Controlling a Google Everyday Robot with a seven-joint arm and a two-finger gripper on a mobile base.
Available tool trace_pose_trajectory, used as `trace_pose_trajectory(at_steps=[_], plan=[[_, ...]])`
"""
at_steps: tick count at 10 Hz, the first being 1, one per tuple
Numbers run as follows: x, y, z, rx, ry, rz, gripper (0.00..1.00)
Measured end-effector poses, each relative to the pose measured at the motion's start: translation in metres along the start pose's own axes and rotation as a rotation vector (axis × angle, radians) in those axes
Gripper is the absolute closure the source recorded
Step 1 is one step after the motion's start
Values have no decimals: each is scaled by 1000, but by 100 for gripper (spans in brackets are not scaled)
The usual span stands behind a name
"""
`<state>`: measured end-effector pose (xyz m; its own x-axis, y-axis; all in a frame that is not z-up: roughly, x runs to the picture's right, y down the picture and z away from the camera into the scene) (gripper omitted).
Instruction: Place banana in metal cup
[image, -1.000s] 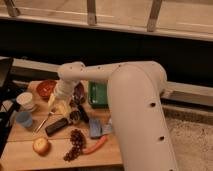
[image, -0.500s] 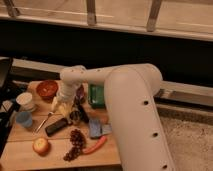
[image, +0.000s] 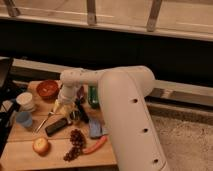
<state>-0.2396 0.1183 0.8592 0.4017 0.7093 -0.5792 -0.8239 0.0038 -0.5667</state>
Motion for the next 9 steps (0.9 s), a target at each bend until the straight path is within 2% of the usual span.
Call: trace_pose_trajectory(at_steps=[2, 4, 7, 9], plan=[[0, -6, 11, 3, 19, -5, 40], [2, -11, 14, 6, 27, -7, 58], [5, -12, 15, 9, 17, -10, 90], [7, -13, 6, 16, -4, -6, 100]])
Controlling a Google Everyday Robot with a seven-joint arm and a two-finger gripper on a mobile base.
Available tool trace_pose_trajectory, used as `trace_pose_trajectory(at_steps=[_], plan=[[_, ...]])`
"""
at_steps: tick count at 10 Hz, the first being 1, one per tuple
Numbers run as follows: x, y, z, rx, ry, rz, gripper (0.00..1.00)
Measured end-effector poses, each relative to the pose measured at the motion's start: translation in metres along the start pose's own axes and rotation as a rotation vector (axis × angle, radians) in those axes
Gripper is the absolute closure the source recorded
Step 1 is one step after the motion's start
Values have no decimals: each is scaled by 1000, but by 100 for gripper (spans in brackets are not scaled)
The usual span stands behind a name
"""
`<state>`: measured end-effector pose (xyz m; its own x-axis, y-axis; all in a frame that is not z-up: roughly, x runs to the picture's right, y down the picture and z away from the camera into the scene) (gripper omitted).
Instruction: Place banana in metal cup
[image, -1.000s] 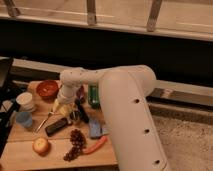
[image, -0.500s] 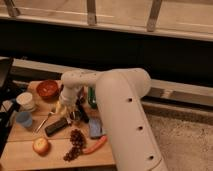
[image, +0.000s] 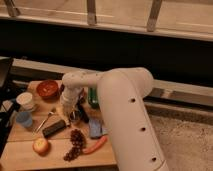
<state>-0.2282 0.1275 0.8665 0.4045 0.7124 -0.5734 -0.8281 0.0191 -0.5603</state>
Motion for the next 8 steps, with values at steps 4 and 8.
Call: trace_pose_trajectory(at_steps=[4, 8], plan=[[-1, 10, -49, 0, -122, -17, 100], [-3, 33, -112, 19, -261, -47, 100]])
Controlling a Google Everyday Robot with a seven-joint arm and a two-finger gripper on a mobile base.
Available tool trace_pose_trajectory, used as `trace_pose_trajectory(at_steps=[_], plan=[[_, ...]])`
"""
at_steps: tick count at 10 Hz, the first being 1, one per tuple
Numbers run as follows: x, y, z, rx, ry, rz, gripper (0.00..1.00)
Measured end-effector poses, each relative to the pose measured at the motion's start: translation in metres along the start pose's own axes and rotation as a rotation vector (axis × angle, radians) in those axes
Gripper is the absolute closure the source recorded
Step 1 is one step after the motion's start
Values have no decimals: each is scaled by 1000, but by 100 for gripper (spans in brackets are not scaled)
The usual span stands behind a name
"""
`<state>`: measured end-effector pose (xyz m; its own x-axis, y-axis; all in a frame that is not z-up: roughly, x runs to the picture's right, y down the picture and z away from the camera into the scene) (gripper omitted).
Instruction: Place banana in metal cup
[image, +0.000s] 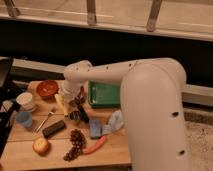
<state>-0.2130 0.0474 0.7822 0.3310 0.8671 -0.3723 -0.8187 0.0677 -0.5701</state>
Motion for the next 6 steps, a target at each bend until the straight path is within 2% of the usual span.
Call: trace_pose_trajectory(at_steps=[2, 4, 6], plan=[[1, 1, -20, 23, -45, -1, 100], [11, -4, -23, 38, -36, 21, 100], [33, -17, -18, 52, -6, 65, 100]])
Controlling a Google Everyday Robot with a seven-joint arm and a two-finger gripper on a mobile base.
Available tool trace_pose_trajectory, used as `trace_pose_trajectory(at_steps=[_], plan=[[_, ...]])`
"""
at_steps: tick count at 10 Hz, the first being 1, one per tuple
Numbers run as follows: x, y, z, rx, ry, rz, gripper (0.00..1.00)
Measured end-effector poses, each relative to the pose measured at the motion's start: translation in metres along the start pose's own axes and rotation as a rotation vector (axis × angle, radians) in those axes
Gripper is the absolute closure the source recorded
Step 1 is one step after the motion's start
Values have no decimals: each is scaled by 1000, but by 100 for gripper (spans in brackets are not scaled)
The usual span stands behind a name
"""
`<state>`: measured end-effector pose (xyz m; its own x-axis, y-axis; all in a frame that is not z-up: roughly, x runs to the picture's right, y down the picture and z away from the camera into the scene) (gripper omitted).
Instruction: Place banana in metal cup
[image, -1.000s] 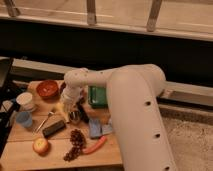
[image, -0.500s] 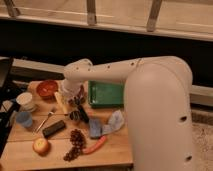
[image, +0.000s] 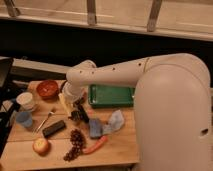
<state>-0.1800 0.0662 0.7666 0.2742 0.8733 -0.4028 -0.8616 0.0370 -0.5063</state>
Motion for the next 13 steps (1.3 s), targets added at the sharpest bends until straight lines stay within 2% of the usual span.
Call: trace_pose_trajectory(at_steps=[4, 5, 6, 8, 10, 12, 13], plan=[[33, -24, 23, -7, 76, 98, 99], [38, -26, 30, -1, 103, 108, 95], [45, -28, 43, 9, 141, 123, 84], [52, -37, 54, 12, 165, 153, 66], [52, -37, 52, 17, 169, 160, 44], [47, -34, 39, 28, 150, 156, 26], [44, -34, 30, 37, 136, 152, 20]])
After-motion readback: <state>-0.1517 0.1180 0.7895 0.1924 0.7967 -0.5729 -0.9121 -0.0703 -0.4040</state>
